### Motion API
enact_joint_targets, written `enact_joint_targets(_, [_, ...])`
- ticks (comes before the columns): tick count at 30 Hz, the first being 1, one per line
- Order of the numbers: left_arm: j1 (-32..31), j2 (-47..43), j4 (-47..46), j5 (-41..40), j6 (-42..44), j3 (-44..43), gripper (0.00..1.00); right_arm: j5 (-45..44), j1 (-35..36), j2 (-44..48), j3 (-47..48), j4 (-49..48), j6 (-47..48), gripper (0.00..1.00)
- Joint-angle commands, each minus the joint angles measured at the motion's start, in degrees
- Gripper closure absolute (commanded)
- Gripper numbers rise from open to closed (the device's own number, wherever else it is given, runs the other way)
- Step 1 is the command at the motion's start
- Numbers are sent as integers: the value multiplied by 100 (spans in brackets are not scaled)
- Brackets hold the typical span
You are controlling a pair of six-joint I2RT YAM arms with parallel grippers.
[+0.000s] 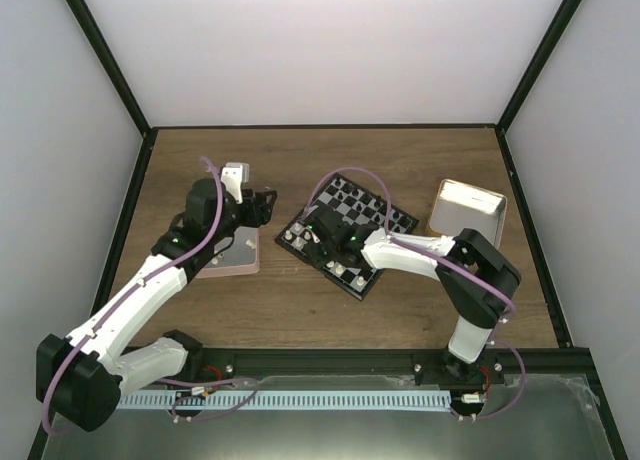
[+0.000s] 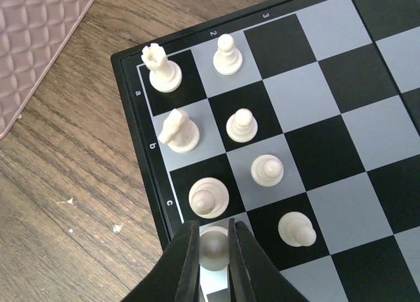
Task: Set up the chess pieces on the board
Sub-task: Place the chess piece on the chessboard.
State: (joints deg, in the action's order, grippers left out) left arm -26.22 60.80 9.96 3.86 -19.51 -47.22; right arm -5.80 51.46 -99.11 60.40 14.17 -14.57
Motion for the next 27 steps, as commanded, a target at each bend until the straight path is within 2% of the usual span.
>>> enact_joint_targets(1, [39,-33,-20,-35,-7,15,30,-214,52,-31,44,-33,24,92])
enact_joint_targets(8, [38,-15,-36,1,-18,26,30,-237,49,-102,15,-40,9,91])
enact_joint_targets(15, [38,-50,1,-70,-29,36,30,-113,50,-21,37,68,-55,77])
enact_joint_targets(21, [47,-49,171,-572,-187,-19,29,-150,50,279,158,333,-124,69])
enact_joint_targets(27, [156,113,641,-1416,-754,-34,22,-329,48,677,312,429,-364,60])
